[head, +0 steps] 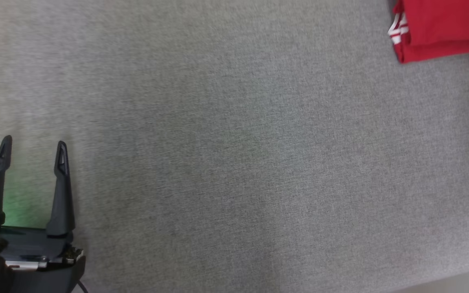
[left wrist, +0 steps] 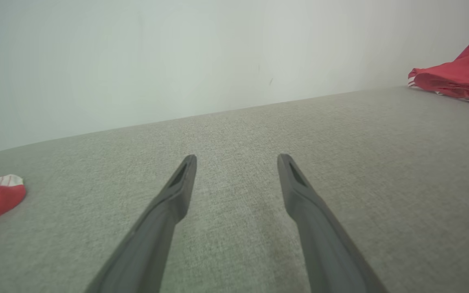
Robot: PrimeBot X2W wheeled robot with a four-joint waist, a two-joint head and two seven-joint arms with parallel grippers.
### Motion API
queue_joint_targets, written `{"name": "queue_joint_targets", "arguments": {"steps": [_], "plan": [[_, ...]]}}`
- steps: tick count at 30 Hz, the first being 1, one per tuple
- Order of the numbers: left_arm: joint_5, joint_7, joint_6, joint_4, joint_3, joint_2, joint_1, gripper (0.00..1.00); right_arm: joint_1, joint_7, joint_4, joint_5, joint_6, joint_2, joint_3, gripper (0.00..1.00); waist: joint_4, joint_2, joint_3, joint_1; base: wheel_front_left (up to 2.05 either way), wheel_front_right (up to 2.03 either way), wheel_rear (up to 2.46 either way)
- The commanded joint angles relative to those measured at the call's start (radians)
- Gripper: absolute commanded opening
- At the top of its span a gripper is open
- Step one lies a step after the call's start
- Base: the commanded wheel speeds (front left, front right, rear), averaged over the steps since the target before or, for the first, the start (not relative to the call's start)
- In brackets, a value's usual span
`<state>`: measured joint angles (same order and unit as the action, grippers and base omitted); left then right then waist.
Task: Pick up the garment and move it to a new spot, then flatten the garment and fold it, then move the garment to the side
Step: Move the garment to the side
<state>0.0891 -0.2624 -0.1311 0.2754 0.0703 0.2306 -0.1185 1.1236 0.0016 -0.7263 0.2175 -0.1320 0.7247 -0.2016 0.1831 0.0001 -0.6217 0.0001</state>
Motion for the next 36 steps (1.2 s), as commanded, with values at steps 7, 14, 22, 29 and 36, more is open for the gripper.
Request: {"name": "queue_joint_targets", "arguments": {"steps": [7,14,22,29,36], "plan": [[-0.008,-0.003,0.001,0.020,-0.001,0.017,-0.001,1.00,0.001,0.037,0.049,-0.038,0.003,0.015,0.072,0.00,0.033,-0.0001,-0.069,-0.0001,0.00,0.00,0.00],[-0.011,-0.002,0.001,0.018,-0.005,0.012,-0.012,1.00,-0.008,0.064,0.082,-0.084,0.003,0.012,0.127,0.59,0.020,-0.0001,-0.077,-0.0001,0.00,0.00,0.00],[-0.004,-0.003,0.005,-0.002,0.004,-0.011,-0.010,1.00,-0.018,0.037,0.107,-0.174,0.003,-0.026,0.183,1.00,0.005,-0.0001,-0.034,-0.0001,0.00,0.00,0.00],[0.004,-0.003,0.006,-0.046,0.014,-0.046,0.017,1.00,-0.040,-0.008,0.130,-0.183,0.003,-0.063,0.167,1.00,-0.015,-0.0001,0.074,-0.0001,0.00,0.00,0.00],[0.013,-0.003,0.006,-0.091,0.034,-0.082,0.055,1.00,-0.080,-0.066,0.154,-0.151,0.003,-0.108,0.125,1.00,-0.039,-0.0001,0.197,-0.0001,0.00,0.00,0.00]]}}
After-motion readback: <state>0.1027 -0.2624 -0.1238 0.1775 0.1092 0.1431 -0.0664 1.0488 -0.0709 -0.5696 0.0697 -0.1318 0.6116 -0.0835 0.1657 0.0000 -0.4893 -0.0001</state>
